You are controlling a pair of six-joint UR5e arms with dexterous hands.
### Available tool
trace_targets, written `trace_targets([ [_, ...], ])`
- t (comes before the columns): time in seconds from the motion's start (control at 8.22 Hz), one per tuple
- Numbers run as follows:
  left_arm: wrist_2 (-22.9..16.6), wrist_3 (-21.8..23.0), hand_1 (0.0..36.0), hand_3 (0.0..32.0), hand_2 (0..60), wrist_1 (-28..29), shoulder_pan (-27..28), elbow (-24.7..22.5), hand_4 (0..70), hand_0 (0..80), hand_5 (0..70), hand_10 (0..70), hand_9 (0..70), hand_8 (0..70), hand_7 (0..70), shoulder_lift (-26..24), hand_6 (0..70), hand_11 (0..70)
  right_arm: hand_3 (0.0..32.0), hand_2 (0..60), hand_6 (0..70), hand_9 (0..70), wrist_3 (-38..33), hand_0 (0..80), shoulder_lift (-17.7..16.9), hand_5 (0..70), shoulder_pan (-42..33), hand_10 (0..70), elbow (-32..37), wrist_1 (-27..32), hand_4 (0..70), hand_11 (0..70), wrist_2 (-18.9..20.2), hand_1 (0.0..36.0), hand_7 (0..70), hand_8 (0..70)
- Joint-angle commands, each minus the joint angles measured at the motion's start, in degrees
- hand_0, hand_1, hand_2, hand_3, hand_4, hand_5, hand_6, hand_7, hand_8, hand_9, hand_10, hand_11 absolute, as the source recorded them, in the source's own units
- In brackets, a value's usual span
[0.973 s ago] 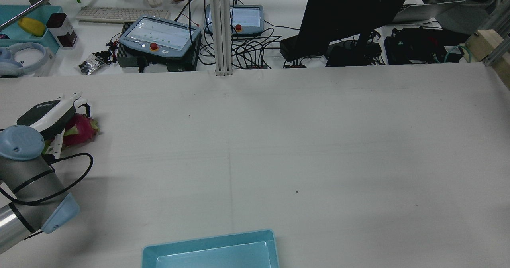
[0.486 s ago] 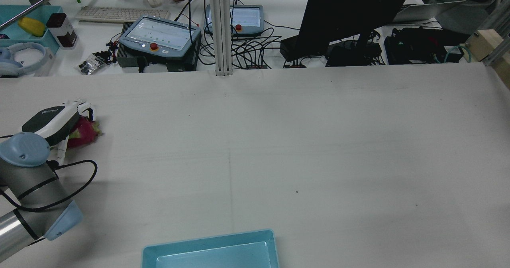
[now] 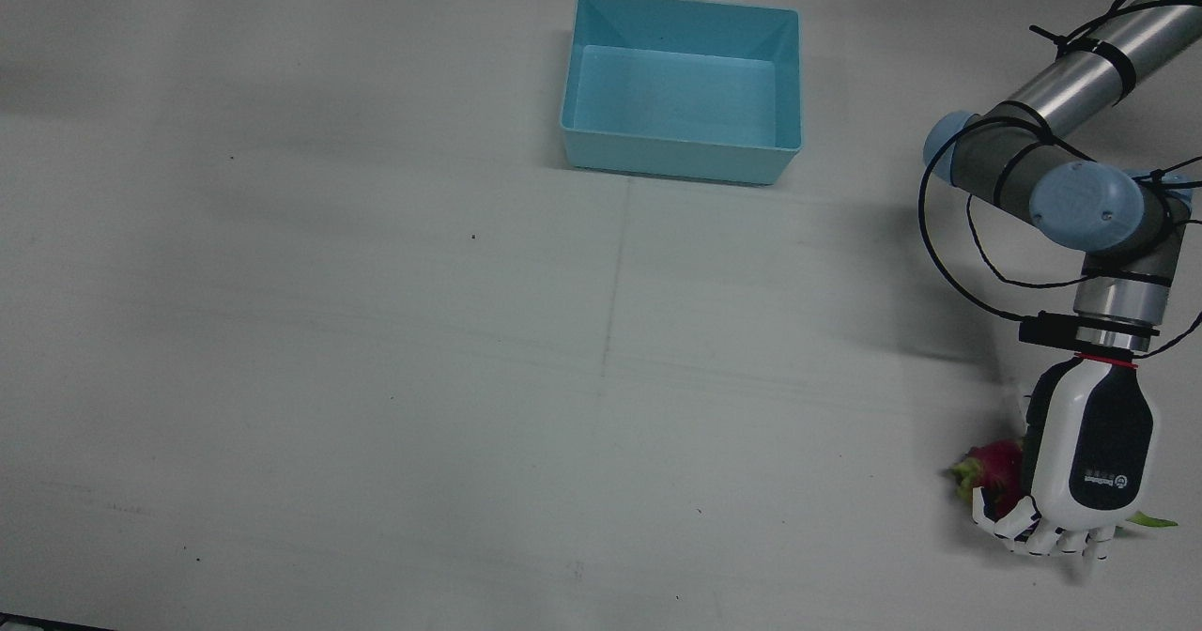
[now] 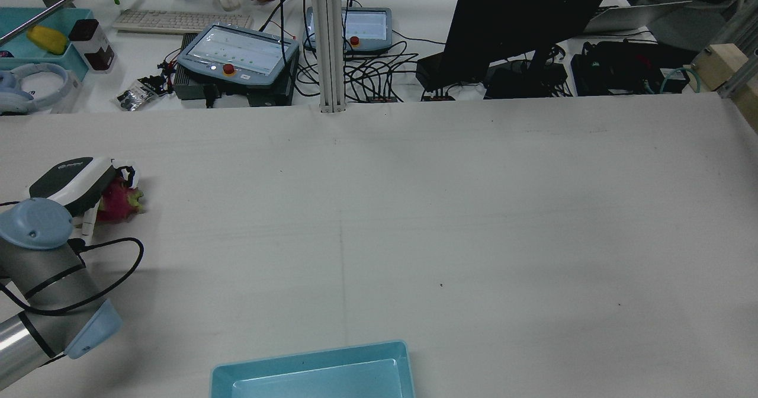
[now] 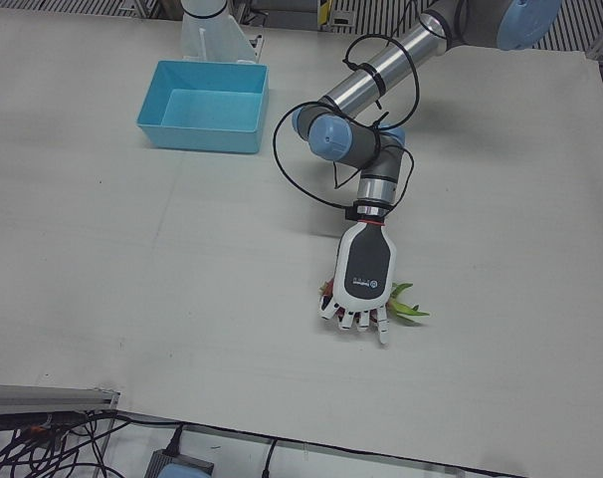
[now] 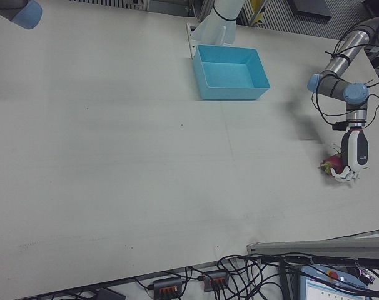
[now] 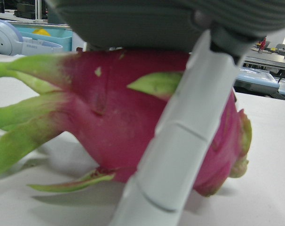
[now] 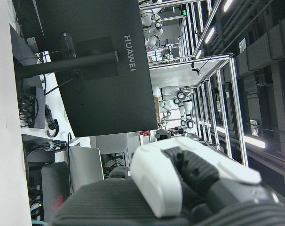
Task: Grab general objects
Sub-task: 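Close the left hand's fingers around the dragon fruit and lift it, then carry the dragon fruit with the left hand over the blue tray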
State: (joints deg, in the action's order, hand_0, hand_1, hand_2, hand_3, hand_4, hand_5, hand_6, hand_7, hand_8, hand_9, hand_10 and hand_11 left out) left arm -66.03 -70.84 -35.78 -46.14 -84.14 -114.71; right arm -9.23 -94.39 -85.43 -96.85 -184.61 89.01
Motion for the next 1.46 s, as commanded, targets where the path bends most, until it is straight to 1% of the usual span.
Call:
trace_targets([
  [0.0, 0.1, 0.0, 35.4, 0.0, 22.1, 0.0, -0.1, -0.2, 43.6, 80.0, 70.0, 33.9, 52.0, 34.1, 70.0, -0.1, 51.7, 51.0, 0.0, 0.0, 0.0, 0.0, 0.0, 0.0, 0.0, 0.0, 0.0, 0.0, 0.0, 0.0, 0.0, 0.0, 0.0, 0.0, 0.0, 0.0],
  [0.12, 0.1, 0.1, 36.0, 0.0, 28.8, 0.0, -0.2, -0.2, 45.3, 80.0, 70.0, 38.7, 55.6, 38.3, 70.0, 0.0, 56.1, 57.9, 0.0, 0.0, 0.0, 0.0, 0.0, 0.0, 0.0, 0.0, 0.0, 0.0, 0.0, 0.0, 0.0, 0.0, 0.0, 0.0, 0.0, 0.0],
  [0.24, -0.1, 0.4, 36.0, 0.0, 44.5, 0.4, -0.6, -0.7, 45.2, 80.0, 70.0, 40.0, 56.8, 39.6, 70.0, 0.0, 57.3, 59.7, 0.0, 0.0, 0.0, 0.0, 0.0, 0.0, 0.0, 0.0, 0.0, 0.0, 0.0, 0.0, 0.0, 0.0, 0.0, 0.0, 0.0, 0.0],
  [0.36, -0.8, 0.4, 36.0, 0.0, 60.0, 0.8, -1.0, -2.2, 44.2, 80.0, 70.0, 40.5, 57.2, 39.9, 70.0, 0.0, 57.4, 60.4, 0.0, 0.0, 0.0, 0.0, 0.0, 0.0, 0.0, 0.0, 0.0, 0.0, 0.0, 0.0, 0.0, 0.0, 0.0, 0.0, 0.0, 0.0],
  [0.49, -2.5, 0.8, 36.0, 0.0, 60.0, 0.9, -1.1, -5.8, 42.3, 80.0, 70.0, 41.1, 57.6, 40.3, 70.0, 0.1, 57.2, 61.3, 0.0, 0.0, 0.0, 0.0, 0.0, 0.0, 0.0, 0.0, 0.0, 0.0, 0.0, 0.0, 0.0, 0.0, 0.0, 0.0, 0.0, 0.0],
  [0.61, -9.0, 0.8, 36.0, 0.0, 60.0, 1.1, -2.8, -9.1, 40.3, 80.0, 70.0, 39.0, 58.1, 48.3, 70.0, 0.1, 57.0, 57.6, 0.0, 0.0, 0.0, 0.0, 0.0, 0.0, 0.0, 0.0, 0.0, 0.0, 0.0, 0.0, 0.0, 0.0, 0.0, 0.0, 0.0, 0.0],
  [0.73, -20.3, 0.9, 36.0, 0.0, 60.0, 3.7, -5.8, -9.2, 34.9, 80.0, 70.0, 40.5, 56.4, 50.7, 70.0, -0.2, 54.2, 59.0, 0.0, 0.0, 0.0, 0.0, 0.0, 0.0, 0.0, 0.0, 0.0, 0.0, 0.0, 0.0, 0.0, 0.0, 0.0, 0.0, 0.0, 0.0],
  [0.85, -31.1, 1.5, 36.0, 0.2, 60.0, 6.4, -9.5, -9.3, 32.4, 80.0, 70.0, 44.3, 55.8, 50.2, 70.0, -1.6, 53.8, 64.7, 0.0, 0.0, 0.0, 0.0, 0.0, 0.0, 0.0, 0.0, 0.0, 0.0, 0.0, 0.0, 0.0, 0.0, 0.0, 0.0, 0.0, 0.0],
  [0.97, -38.0, 4.2, 36.0, 0.6, 60.0, 6.9, -10.5, -9.5, 32.2, 80.0, 70.0, 47.4, 58.3, 52.3, 70.0, -4.1, 55.3, 69.1, 0.0, 0.0, 0.0, 0.0, 0.0, 0.0, 0.0, 0.0, 0.0, 0.0, 0.0, 0.0, 0.0, 0.0, 0.0, 0.0, 0.0, 0.0],
  [1.09, -45.1, 9.0, 36.0, 6.2, 60.0, 10.2, -11.1, -10.3, 34.7, 80.0, 70.0, 52.5, 62.2, 48.2, 70.0, -4.2, 58.3, 70.0, 0.0, 0.0, 0.0, 0.0, 0.0, 0.0, 0.0, 0.0, 0.0, 0.0, 0.0, 0.0, 0.0, 0.0, 0.0, 0.0, 0.0, 0.0],
  [1.22, -49.5, 13.5, 36.0, 11.6, 60.0, 11.9, -11.3, -13.2, 42.9, 80.0, 70.0, 54.0, 64.9, 47.5, 70.0, -3.9, 63.2, 70.0, 0.0, 0.0, 0.0, 0.0, 0.0, 0.0, 0.0, 0.0, 0.0, 0.0, 0.0, 0.0, 0.0, 0.0, 0.0, 0.0, 0.0, 0.0],
  [1.34, -51.0, 14.8, 36.0, 11.8, 60.0, 8.5, -11.3, -18.8, 48.0, 80.0, 70.0, 53.5, 66.1, 48.3, 70.0, -3.8, 65.2, 70.0, 0.0, 0.0, 0.0, 0.0, 0.0, 0.0, 0.1, 0.0, 0.0, 0.0, 0.0, 0.0, 0.0, 0.0, -0.1, 0.0, 0.0, 0.0],
])
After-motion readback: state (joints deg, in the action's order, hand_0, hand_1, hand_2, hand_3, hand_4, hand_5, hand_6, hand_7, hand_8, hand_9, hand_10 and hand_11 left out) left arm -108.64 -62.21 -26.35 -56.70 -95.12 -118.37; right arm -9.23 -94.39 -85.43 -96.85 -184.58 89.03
